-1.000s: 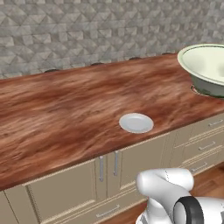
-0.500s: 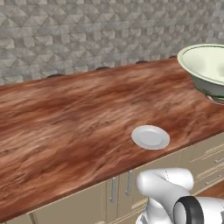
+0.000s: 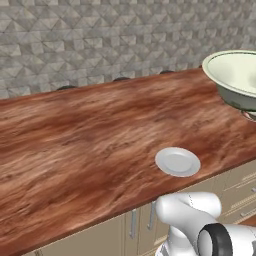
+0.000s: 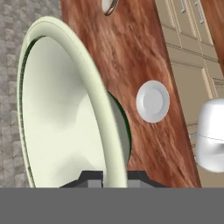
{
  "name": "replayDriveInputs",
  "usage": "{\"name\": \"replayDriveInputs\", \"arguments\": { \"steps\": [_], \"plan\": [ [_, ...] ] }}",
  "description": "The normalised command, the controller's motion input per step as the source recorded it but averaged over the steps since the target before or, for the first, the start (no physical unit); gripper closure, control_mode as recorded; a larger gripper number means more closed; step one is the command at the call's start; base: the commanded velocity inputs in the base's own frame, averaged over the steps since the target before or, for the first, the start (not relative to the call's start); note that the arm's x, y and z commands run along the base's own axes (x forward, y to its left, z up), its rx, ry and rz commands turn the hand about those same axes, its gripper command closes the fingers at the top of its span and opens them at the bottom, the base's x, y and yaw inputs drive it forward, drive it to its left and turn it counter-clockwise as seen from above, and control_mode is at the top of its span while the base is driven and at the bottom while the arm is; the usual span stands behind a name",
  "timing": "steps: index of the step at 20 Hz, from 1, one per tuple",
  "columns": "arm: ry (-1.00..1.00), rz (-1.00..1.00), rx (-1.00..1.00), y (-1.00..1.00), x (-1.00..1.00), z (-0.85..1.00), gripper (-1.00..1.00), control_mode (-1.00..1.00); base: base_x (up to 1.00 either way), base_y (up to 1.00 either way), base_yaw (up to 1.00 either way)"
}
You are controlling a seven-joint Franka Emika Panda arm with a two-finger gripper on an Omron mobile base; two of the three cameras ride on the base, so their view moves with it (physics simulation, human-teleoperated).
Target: Move the bowls from the cabinet to the plates on the dining table.
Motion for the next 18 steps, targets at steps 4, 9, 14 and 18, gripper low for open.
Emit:
{"name": "replayDriveInputs", "arguments": {
  "steps": [4,9,14,18],
  "plan": [
    [0.00,0.00,0.00,0.00,0.00,0.00,1.00,1.00,0.62,-0.14,0.05],
    [0.00,0.00,0.00,0.00,0.00,0.00,1.00,1.00,0.52,-0.05,0.11],
    [0.00,0.00,0.00,0.00,0.00,0.00,1.00,1.00,0.47,-0.05,0.13],
    [0.00,0.14,0.00,-0.10,0.44,-0.37,1.00,-1.00,0.00,0.00,0.00]
  ]
}}
